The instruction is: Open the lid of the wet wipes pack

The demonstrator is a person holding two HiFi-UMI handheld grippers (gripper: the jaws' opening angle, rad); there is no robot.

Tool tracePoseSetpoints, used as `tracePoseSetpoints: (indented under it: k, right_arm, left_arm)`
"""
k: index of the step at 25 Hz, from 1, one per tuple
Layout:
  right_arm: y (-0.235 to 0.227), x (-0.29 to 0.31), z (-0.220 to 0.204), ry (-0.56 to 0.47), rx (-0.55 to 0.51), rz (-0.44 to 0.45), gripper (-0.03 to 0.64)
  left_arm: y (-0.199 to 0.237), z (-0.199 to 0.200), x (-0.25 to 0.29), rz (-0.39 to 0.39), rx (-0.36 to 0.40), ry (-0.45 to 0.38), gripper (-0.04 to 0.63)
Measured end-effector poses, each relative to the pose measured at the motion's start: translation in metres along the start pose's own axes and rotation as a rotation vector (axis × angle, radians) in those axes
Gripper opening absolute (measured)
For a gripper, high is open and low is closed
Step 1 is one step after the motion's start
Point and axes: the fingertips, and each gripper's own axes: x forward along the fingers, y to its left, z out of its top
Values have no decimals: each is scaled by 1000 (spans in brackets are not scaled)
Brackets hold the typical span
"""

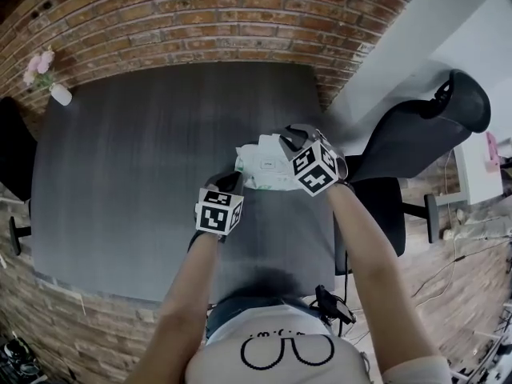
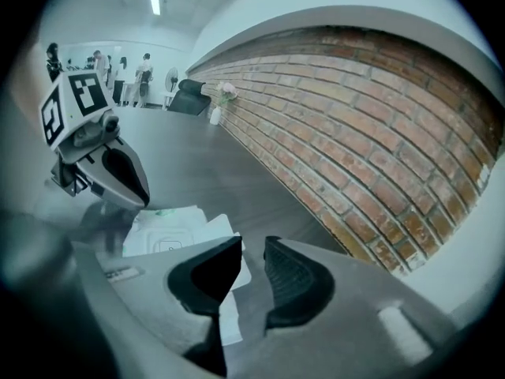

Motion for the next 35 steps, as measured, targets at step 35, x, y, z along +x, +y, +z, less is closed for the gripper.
tracePoseSetpoints:
  k: [35]
  right_arm:
    - [31,-279,79,-565,389,-290,-2]
  left_arm:
    - [-86,175,-217,129,336,-684,-2]
